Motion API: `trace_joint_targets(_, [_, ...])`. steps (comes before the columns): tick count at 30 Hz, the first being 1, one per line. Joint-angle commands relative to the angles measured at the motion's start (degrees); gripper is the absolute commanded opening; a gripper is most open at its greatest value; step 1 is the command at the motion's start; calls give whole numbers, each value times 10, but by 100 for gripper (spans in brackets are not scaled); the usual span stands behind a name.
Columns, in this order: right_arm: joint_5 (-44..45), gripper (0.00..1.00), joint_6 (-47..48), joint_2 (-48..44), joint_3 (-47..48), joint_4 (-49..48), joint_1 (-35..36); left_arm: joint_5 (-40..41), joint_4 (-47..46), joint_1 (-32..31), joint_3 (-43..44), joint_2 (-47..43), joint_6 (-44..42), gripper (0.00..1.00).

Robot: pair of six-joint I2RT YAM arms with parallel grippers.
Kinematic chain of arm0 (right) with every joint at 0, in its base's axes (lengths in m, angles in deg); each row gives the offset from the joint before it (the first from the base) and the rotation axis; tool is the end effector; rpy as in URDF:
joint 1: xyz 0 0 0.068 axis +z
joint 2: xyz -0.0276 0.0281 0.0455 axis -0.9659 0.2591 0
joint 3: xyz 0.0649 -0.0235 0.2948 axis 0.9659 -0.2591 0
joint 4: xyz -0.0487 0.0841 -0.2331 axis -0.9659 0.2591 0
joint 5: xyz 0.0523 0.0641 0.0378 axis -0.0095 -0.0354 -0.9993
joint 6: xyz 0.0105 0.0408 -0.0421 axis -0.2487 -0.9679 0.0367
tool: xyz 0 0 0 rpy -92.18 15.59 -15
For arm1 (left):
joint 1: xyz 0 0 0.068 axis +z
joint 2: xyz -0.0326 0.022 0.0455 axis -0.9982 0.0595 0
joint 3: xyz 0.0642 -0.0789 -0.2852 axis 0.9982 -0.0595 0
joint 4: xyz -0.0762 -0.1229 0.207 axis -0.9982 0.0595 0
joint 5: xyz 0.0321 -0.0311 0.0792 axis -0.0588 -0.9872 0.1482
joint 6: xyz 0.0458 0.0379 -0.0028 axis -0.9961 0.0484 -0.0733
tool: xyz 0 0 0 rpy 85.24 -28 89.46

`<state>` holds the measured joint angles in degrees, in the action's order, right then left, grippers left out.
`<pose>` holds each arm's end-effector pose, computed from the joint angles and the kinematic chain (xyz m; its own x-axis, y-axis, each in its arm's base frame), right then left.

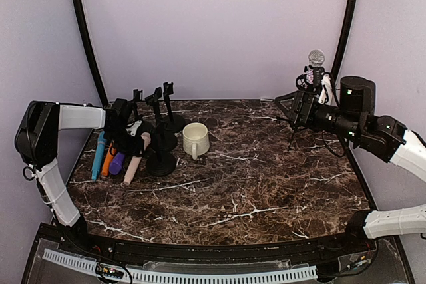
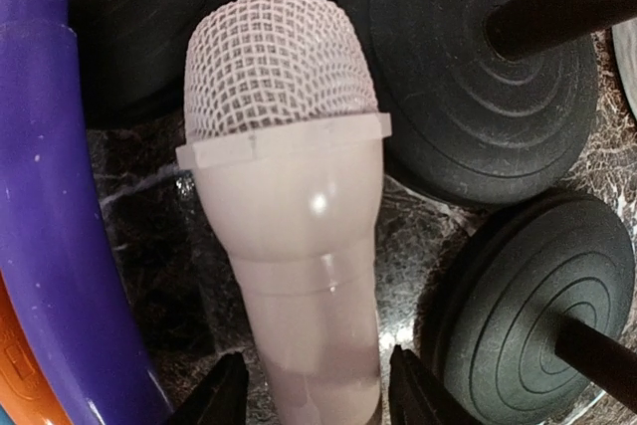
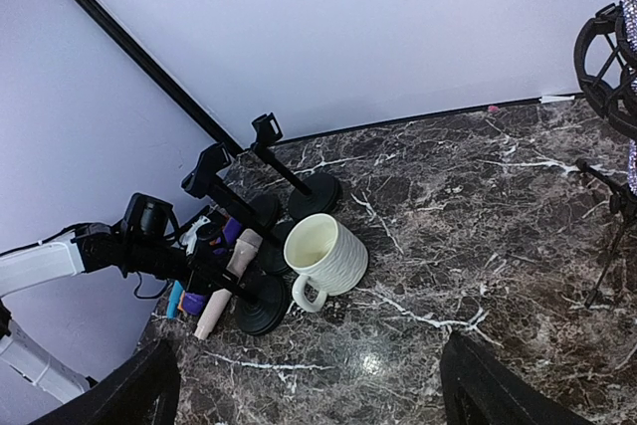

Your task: Remove the microphone from the stand

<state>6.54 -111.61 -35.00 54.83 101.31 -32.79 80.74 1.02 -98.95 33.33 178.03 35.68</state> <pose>0.1464 0.1267 0.3920 -0.4974 0.3605 -0.7890 -0.3676 0.7362 0.5682 0.3504 -0.0808 0.1999 -0.8755 0.2088 -0.4358 0.2649 0.9616 -0.0715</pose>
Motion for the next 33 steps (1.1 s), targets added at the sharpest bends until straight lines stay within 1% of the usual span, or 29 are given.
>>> trace_joint_targets(1, [5, 92, -9, -8, -10, -20, -3, 9, 5, 4, 11, -6, -9, 53])
trace_joint_targets(5, [14, 92, -10, -14, -12, -15, -3, 13, 2, 4, 11, -16, -10, 58])
trace_joint_targets(8, [41, 92, 4, -22, 3, 11, -3, 18, -12, 4, 2, -39, -14, 62])
trace_joint_targets(11, [83, 94, 27, -31, 33, 65, -4, 14, -67, 4, -30, -106, -31, 66])
trace_joint_targets(14, [123, 98, 50, -41, 60, 108, -9, 24, -148, 4, -89, -210, -46, 73])
trace_joint_targets(15, [134, 99, 58, -42, 70, 126, -14, 35, -161, 4, -99, -229, -49, 75])
trace_joint_targets(16, [145, 99, 65, -39, 83, 146, -23, 39, -179, 4, -116, -263, -55, 77])
trace_joint_targets(17, [152, 99, 73, -34, 99, 163, -36, 51, -186, 4, -123, -277, -60, 77])
trace_joint_targets(20, [148, 99, 97, -9, 130, 197, -87, 75, -209, 4, -148, -338, -62, 78])
trace_joint_targets(25, [122, 99, 149, 53, 172, 179, -149, 76, -231, 4, -170, -395, -66, 79])
trace_joint_targets(30, [119, 99, 176, 125, 197, 132, -189, 73, -228, 4, -171, -406, -64, 79])
trace_joint_targets(33, [112, 99, 185, 149, 199, 89, -204, 66, -227, 4, -168, -407, -63, 80])
